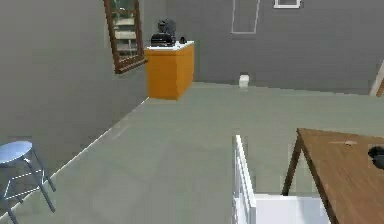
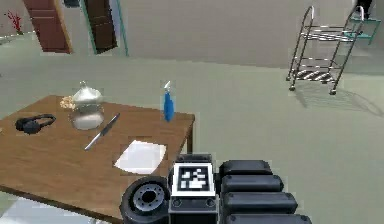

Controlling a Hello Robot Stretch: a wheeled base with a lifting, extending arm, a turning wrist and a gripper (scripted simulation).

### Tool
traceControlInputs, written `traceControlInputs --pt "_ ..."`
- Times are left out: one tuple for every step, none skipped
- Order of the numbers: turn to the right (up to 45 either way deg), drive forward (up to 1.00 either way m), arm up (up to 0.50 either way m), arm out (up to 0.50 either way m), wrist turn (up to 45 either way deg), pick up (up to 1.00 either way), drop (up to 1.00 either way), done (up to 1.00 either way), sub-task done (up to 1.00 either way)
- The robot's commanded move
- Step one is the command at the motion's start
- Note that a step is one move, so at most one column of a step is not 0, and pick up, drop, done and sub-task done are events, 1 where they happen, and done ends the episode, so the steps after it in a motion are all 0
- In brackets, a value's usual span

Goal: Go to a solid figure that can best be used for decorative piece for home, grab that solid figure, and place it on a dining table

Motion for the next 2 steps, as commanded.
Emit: traceControlInputs --pt "45.0 0.00 0.00 0.00 0.0 0.00 0.00 0.00 0.00" --pt "30.0 0.00 0.00 0.00 0.0 0.00 0.00 0.00 0.00"
